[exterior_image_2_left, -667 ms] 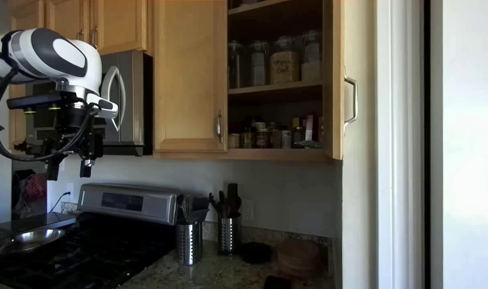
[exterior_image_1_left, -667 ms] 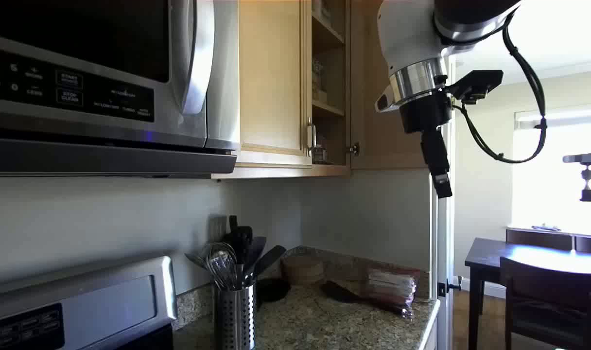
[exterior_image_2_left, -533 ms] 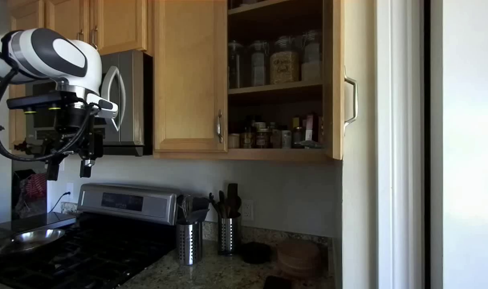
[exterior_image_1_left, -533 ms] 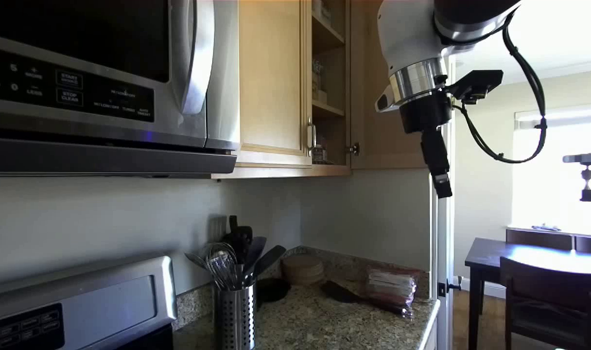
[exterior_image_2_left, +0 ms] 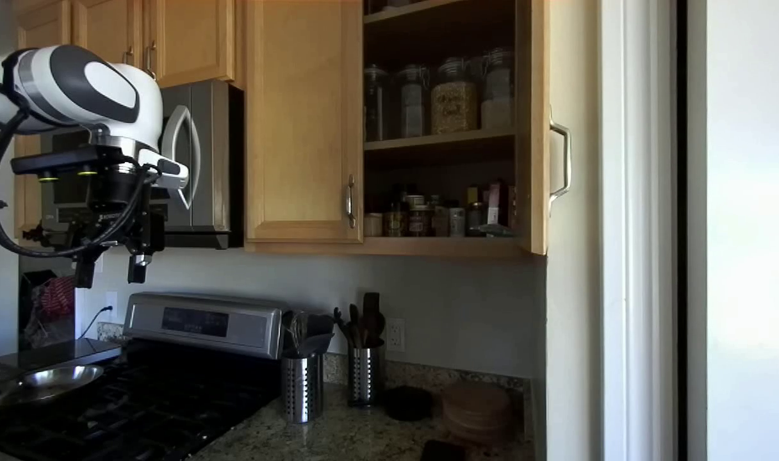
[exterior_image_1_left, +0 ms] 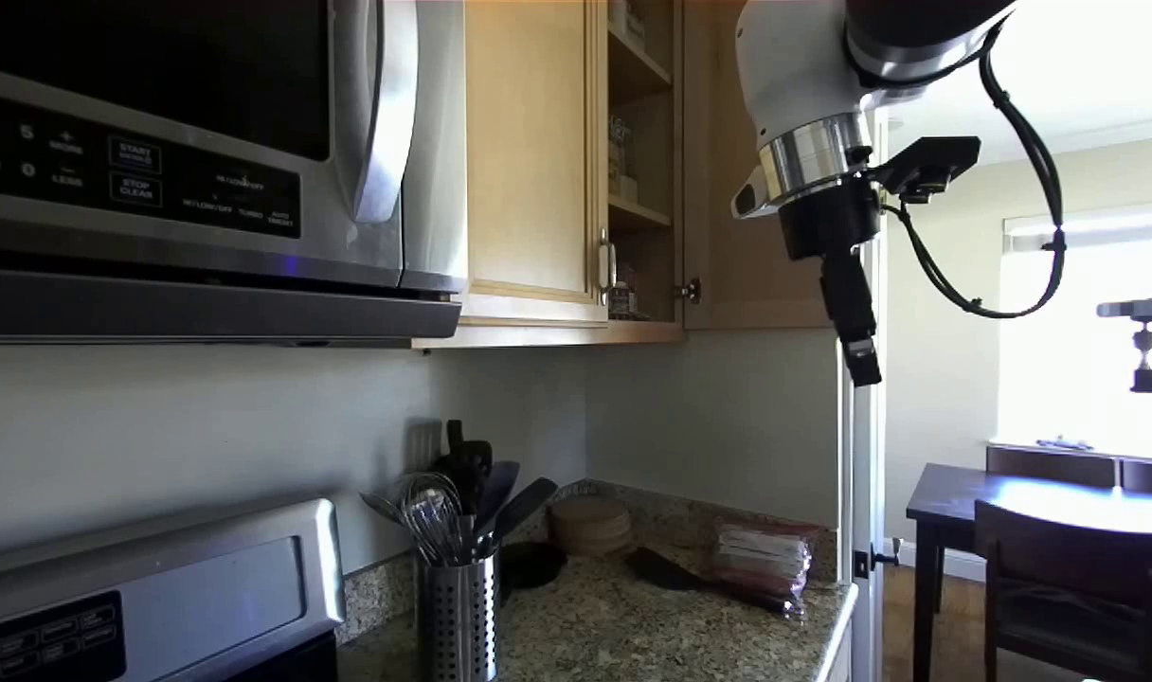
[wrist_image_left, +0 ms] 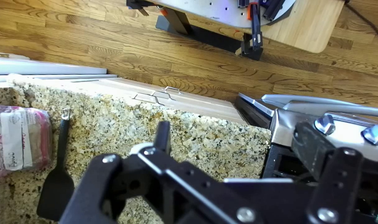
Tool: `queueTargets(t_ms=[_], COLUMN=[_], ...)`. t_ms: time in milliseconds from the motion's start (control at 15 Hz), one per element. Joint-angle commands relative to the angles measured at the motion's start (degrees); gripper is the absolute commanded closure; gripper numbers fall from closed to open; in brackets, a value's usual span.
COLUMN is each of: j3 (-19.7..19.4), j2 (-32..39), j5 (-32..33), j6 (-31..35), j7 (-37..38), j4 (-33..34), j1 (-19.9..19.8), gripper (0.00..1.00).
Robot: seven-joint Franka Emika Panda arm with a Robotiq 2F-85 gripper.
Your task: Close the open cabinet door
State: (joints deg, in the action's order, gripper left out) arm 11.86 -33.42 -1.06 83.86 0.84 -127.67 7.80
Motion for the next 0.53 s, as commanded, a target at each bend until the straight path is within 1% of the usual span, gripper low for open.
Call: queueTargets(t_ms=[0, 267, 467], j3=[-1.3, -3.98, -7.46], j2=[0.56, 0.16, -1.12], j5=[1.04, 3.63, 7.68], j6=[3.13, 9.52, 14.69], j7=[1.31, 1.62, -0.17], j4=[-1.77, -5.06, -8.09], j1=[-0.35, -2.8, -5.24], gripper=[0.0, 0.0, 0.0])
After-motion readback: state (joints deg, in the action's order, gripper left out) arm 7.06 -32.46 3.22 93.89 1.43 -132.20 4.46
